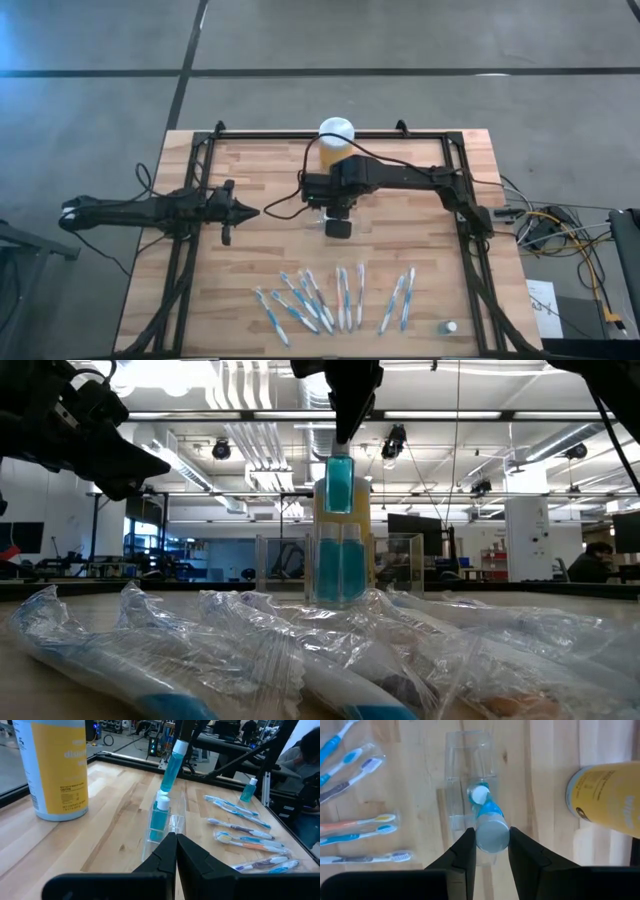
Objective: Pick & Place toothbrushing station
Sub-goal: Put the blue mouthwash into the transparent organizer
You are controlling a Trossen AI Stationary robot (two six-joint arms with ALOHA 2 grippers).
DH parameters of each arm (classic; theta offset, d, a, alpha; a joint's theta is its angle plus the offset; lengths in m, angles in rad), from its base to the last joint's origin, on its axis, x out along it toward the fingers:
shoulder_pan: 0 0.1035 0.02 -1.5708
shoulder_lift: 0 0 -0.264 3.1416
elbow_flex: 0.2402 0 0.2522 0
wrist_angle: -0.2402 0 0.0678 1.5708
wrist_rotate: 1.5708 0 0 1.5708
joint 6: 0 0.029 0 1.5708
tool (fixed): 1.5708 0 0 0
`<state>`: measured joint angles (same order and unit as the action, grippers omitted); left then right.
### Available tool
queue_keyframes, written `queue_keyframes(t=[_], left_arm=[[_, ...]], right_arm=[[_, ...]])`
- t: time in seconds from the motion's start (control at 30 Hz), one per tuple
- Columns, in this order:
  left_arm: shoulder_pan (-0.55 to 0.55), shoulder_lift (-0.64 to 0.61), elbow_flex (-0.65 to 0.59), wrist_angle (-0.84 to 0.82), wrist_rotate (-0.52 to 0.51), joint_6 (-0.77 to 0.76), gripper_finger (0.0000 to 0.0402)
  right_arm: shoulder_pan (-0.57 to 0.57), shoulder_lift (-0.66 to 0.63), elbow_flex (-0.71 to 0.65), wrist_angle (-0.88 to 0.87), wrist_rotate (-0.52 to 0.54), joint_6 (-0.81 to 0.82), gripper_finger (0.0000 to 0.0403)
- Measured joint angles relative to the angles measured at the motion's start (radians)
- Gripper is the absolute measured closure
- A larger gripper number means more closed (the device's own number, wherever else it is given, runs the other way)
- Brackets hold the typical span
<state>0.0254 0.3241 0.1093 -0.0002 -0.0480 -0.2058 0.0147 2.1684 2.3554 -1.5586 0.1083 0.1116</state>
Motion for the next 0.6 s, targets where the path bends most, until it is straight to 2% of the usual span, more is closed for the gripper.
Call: queue_keyframes(t=[0.13, 0.6], left_arm=[[0.000, 0.000, 0.000, 0.000, 0.000, 0.000, 0.0388], [0.000, 0.000, 0.000, 0.000, -0.003, -0.002, 0.0388]], right_arm=[[0.009, -0.005, 0.000, -0.008, -0.031, 0.004, 0.0323], [0.071, -0.006, -0.010, 0.035, -0.033, 0.020, 0.0323]])
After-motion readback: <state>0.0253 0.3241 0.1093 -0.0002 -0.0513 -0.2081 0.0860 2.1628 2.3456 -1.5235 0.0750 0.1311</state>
